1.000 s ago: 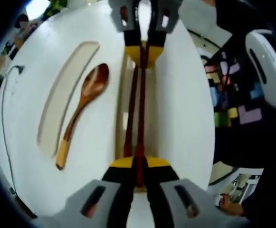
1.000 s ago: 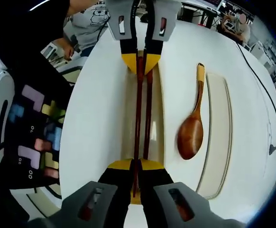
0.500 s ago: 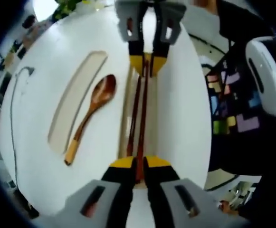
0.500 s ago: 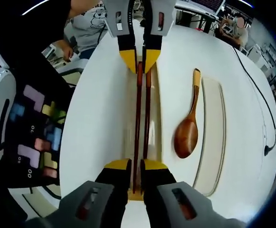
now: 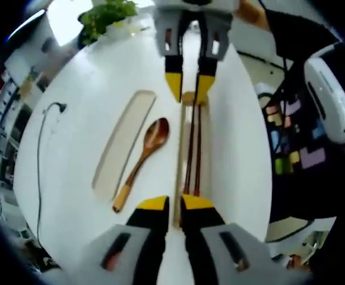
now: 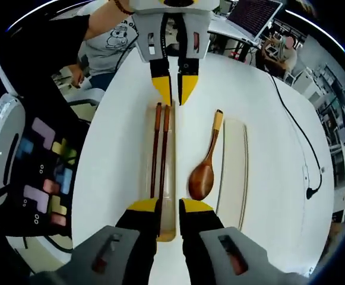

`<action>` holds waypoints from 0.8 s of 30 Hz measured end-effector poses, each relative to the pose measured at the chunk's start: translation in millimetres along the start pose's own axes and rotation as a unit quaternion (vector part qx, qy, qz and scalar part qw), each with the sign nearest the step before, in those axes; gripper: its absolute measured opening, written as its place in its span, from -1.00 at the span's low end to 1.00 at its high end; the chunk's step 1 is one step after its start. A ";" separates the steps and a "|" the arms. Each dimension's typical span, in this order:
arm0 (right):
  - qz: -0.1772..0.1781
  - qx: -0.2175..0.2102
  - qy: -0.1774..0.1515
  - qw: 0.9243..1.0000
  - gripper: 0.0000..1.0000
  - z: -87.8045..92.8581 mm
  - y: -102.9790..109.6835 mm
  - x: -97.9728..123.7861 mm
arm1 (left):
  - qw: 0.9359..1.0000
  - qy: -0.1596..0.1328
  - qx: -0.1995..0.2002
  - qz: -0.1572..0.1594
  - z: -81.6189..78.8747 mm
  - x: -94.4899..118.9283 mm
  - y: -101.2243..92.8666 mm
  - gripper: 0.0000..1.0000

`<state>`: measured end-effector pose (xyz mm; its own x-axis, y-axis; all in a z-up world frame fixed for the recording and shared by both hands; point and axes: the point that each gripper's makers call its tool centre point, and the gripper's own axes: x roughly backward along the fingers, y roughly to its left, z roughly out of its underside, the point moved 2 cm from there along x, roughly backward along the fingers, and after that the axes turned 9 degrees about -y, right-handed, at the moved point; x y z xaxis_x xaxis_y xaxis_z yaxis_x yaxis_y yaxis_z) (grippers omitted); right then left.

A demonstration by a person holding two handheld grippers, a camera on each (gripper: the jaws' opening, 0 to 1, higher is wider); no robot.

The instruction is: Arrange the utensils inside the cutlery case until each visible utensil rests in its matching compartment.

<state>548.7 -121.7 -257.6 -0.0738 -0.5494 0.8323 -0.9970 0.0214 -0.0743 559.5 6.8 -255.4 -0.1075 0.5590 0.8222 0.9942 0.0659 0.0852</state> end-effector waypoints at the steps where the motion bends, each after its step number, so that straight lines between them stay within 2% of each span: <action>1: 0.003 -0.001 -0.002 1.000 -0.76 -0.1 -2.3 1.1 | 1.000 0.000 -0.006 -0.003 -0.3 0.2 1.7 -0.83; 8: 0.022 -0.021 -0.007 1.000 -0.75 3.5 -15.0 1.6 | 0.999 -0.001 -0.024 -0.023 -4.3 -8.2 17.8 -0.65; 16: 0.039 -0.053 -0.027 0.997 -0.72 8.5 -27.4 1.2 | 0.999 0.006 -0.036 -0.026 -7.2 -26.5 34.7 -0.64; 18: 0.045 -0.061 -0.033 0.997 -0.71 10.2 -31.2 0.6 | 0.998 0.006 -0.054 -0.023 -8.0 -32.1 36.9 -0.65; 22: 0.044 -0.081 -0.037 0.995 -0.71 15.4 -34.4 -2.7 | 0.998 0.016 -0.064 -0.023 -5.7 -40.0 44.7 -0.64; 24: 0.056 -0.102 -0.041 0.992 -0.74 18.9 -38.6 -3.6 | 0.997 0.023 -0.076 -0.023 -4.5 -41.2 49.0 -0.64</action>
<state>587.9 -136.3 -268.1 -0.1908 -0.6005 0.7765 -0.9672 0.2501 -0.0442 612.7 -16.7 -282.6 -0.1557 0.5203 0.8397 0.9782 -0.0368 0.2042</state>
